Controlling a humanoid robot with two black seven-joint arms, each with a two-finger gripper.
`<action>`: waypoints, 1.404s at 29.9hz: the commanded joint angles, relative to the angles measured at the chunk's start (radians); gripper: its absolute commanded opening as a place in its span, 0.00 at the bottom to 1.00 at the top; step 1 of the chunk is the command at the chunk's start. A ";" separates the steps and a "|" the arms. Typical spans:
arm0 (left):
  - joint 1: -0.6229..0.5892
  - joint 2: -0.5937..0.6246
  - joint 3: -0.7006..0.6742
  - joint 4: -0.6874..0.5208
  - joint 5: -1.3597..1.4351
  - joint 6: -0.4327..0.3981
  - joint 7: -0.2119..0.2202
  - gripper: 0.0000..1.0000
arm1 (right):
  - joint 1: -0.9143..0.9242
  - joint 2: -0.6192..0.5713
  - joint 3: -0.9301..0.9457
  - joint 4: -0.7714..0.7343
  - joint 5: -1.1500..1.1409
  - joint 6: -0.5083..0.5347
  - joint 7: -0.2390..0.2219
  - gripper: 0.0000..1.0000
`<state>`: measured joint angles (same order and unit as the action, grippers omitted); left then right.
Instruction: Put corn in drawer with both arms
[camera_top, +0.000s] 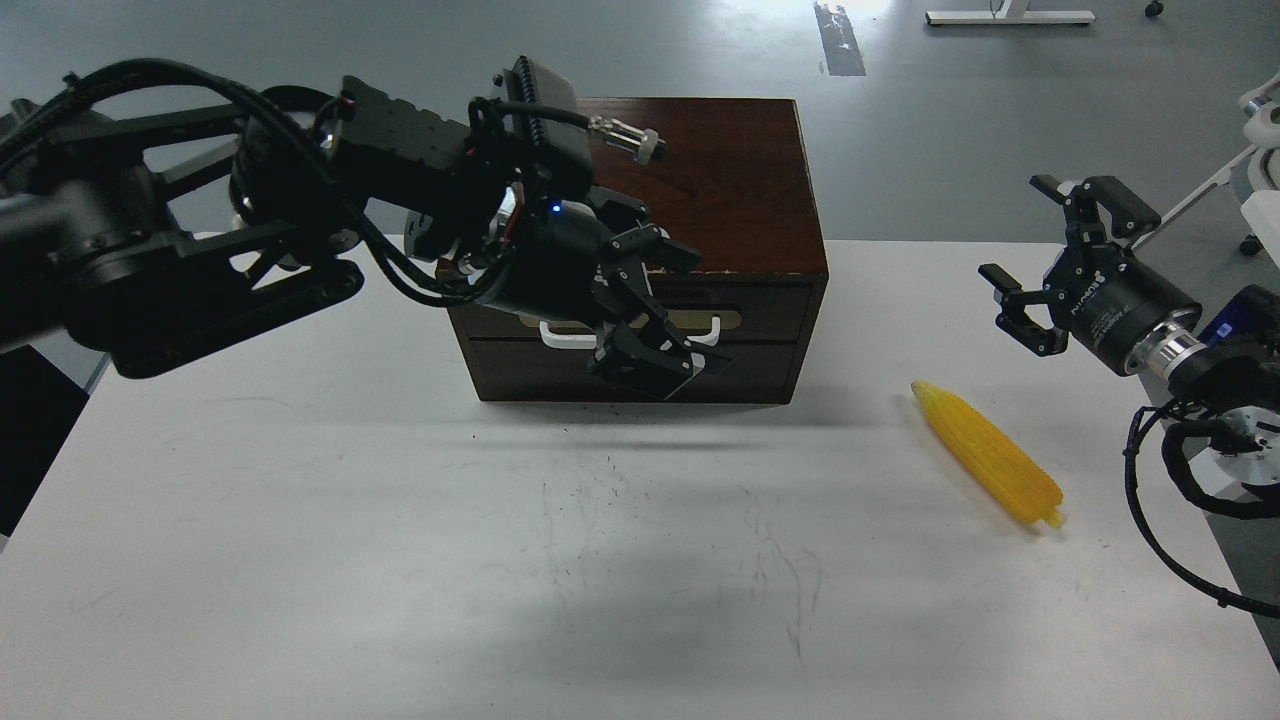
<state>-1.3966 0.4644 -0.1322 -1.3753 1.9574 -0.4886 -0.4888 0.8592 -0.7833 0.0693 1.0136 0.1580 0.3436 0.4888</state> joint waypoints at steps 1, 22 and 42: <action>-0.005 -0.055 0.046 0.056 0.112 0.000 0.000 0.99 | 0.000 -0.008 0.001 0.000 0.000 0.000 0.000 1.00; 0.007 -0.112 0.175 0.157 0.172 0.000 0.000 0.99 | -0.002 -0.022 0.001 0.002 0.000 0.000 0.000 1.00; 0.019 -0.122 0.194 0.191 0.172 0.000 0.000 0.99 | -0.003 -0.025 0.001 0.003 0.000 0.002 0.000 1.00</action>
<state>-1.3836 0.3436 0.0587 -1.1932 2.1292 -0.4886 -0.4887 0.8559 -0.8086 0.0706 1.0175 0.1580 0.3452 0.4884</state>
